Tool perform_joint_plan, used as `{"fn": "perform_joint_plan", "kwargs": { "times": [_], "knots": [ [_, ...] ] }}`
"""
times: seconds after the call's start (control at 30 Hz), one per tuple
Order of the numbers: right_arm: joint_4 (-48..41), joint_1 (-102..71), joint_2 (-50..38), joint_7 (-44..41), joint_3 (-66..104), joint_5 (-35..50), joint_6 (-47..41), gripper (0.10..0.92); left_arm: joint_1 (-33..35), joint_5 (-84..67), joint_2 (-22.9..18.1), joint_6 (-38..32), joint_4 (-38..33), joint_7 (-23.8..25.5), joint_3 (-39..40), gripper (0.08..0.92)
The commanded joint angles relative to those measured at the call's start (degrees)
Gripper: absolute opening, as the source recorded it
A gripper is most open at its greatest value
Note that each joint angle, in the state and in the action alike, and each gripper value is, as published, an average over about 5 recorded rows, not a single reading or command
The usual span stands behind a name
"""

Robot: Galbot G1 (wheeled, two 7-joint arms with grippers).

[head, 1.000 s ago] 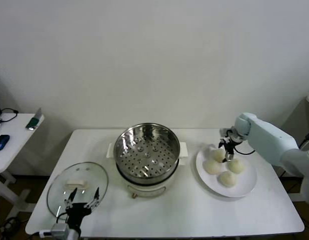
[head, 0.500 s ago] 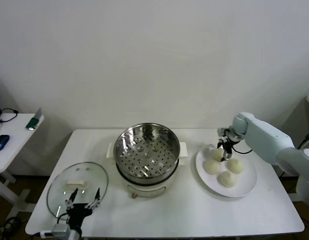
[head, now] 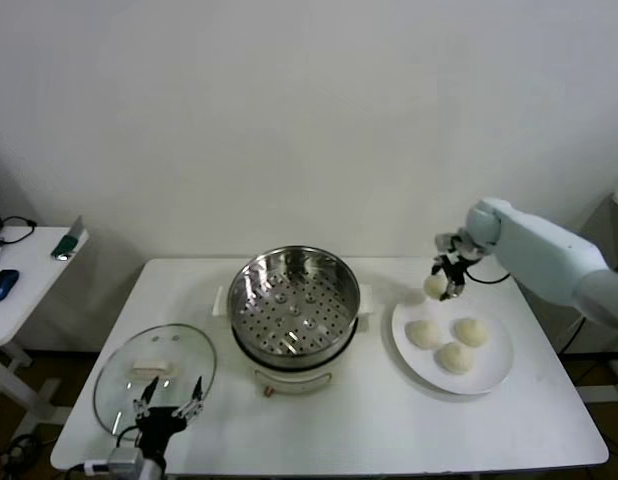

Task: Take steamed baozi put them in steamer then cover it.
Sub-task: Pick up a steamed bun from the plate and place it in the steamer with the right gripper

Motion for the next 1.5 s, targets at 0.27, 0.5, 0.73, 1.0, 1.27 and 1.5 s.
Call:
{"fn": "perform_joint_plan", "kwargs": {
  "times": [0.27,0.5,0.73,1.0,1.27,1.5],
  "knots": [
    [31.3,24.55,8.98,1.48,-9.38,2.0,16.45,0.704,-0.38,0.61,-0.54,0.04,-1.01,-0.03,-0.01,0.823],
    [28.46,17.23,17.46,6.48,-9.56,-9.41,25.69,0.704,-0.48,1.66,-1.09,-0.02,-1.71,0.0,0.37,0.823],
    [18.68,7.59,21.83,10.42,-7.87,-21.49,30.33,0.704,-0.33,1.97,-1.5,-0.1,-1.87,0.01,0.44,0.823],
    [8.02,1.65,24.94,10.72,-5.72,-26.86,33.52,0.704,-0.39,1.86,-1.53,-0.18,-1.68,0.03,0.09,0.823],
    [1.39,-1.38,26.21,12.26,-3.7,-29.34,34.7,0.703,-0.86,1.94,-1.57,-0.37,-0.82,-0.01,0.12,0.823],
    [-4.0,-3.56,28.1,13.18,-1.0,-30.37,35.95,0.704,-1.18,2.38,-1.48,-0.62,-0.46,0.08,0.25,0.823]
  ]
}}
